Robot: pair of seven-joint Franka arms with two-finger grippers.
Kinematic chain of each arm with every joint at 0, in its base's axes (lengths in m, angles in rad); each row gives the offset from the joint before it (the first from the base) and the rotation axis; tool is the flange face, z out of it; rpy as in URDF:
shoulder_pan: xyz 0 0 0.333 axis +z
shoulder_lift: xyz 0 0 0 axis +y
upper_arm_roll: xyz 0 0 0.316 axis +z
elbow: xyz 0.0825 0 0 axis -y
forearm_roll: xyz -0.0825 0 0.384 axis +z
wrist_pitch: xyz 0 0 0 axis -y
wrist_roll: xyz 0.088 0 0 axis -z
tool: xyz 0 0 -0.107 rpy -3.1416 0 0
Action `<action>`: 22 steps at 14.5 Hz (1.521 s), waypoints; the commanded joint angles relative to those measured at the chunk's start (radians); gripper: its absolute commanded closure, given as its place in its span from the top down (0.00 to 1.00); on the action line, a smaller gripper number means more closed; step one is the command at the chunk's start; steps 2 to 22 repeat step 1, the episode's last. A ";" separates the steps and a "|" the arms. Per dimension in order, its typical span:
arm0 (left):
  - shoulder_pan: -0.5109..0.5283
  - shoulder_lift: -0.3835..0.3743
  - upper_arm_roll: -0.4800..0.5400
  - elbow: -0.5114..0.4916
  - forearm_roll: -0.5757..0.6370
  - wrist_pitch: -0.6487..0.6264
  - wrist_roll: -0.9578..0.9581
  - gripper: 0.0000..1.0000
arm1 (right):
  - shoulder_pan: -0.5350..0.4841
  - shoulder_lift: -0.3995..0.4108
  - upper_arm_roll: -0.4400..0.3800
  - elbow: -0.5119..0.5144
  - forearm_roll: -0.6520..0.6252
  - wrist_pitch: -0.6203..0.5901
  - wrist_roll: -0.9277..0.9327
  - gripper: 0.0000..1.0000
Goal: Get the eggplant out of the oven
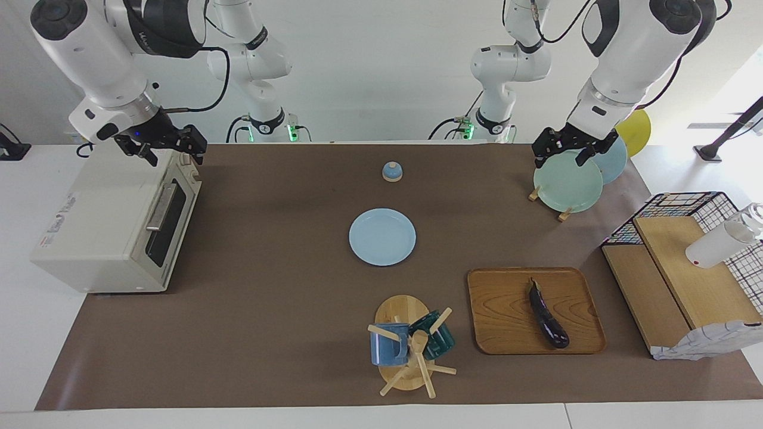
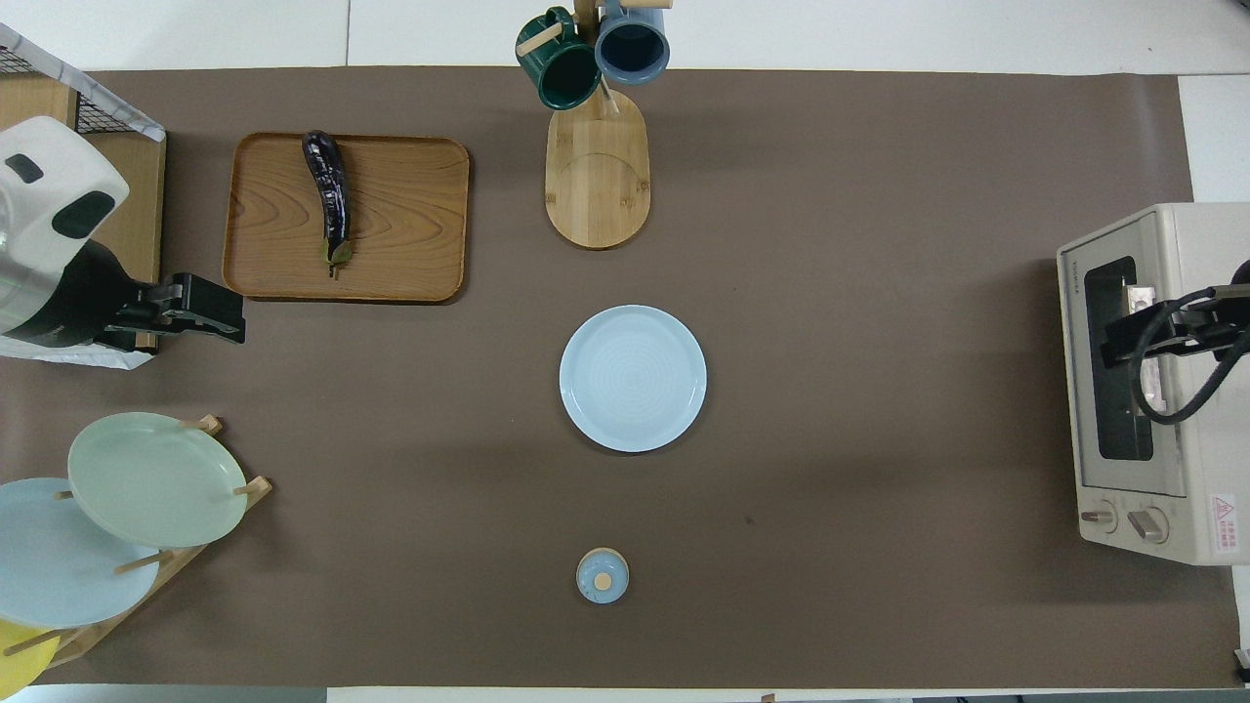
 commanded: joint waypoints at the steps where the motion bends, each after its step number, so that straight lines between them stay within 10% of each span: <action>1: 0.015 -0.007 -0.007 0.000 -0.019 -0.005 -0.004 1.00 | 0.001 -0.010 -0.005 -0.003 0.029 0.004 0.013 1.00; 22: 0.015 -0.007 -0.007 0.000 -0.019 -0.005 -0.004 1.00 | 0.001 -0.010 -0.005 -0.003 0.029 0.004 0.013 1.00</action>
